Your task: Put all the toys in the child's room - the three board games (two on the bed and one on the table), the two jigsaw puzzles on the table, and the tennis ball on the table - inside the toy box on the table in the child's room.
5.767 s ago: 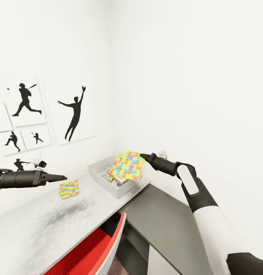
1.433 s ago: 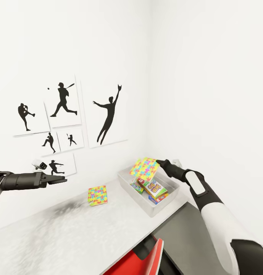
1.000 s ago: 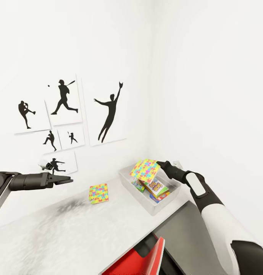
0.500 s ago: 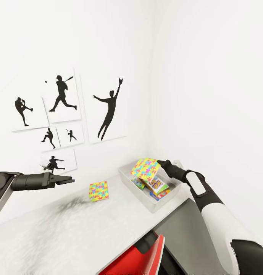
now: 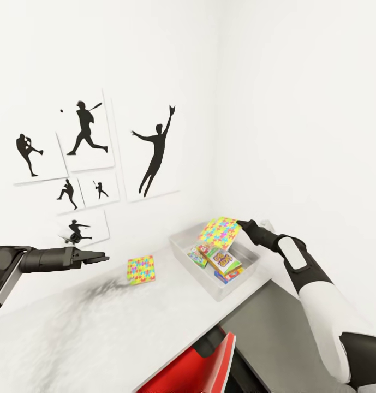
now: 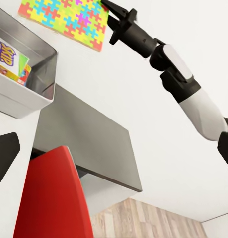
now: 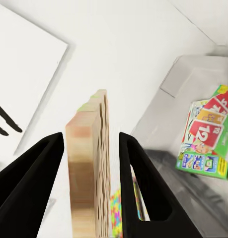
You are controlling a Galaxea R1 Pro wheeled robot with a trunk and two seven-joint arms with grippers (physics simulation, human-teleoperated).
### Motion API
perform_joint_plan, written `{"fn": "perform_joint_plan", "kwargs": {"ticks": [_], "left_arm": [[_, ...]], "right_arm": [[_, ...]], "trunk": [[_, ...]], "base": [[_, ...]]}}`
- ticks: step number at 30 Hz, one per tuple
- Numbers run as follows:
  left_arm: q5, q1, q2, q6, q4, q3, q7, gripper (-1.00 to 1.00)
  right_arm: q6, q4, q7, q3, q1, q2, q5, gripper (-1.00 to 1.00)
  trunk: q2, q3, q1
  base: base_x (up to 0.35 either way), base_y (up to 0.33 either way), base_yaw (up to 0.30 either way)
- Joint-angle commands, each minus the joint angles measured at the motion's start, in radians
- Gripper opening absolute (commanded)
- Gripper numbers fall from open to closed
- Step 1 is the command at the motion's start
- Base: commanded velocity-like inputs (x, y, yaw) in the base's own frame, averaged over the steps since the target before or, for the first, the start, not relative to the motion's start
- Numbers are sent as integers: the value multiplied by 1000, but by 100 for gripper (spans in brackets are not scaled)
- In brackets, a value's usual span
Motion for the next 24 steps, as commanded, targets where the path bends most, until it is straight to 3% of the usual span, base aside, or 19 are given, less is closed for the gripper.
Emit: {"fn": "perform_joint_plan", "kwargs": {"ticks": [1,13,24], "left_arm": [[1,-1,-1,11,0,-2,-4,100],[1,-1,-4,11,0,-1,-4,100],[0,-1,-4,11,0,0,-4,100]], "right_arm": [[6,1,-3,-5,-5,-5,0,-100],[7,1,-26,-7,-34,-65,0,-100],[-8,7,-53,-16,-35,-62,-2,-100]], "trunk": [[-1,-2,0],[-1,-22,0],[-1,-40,0]], "base": [[0,0,0],[0,0,0],[0,0,0]]}}
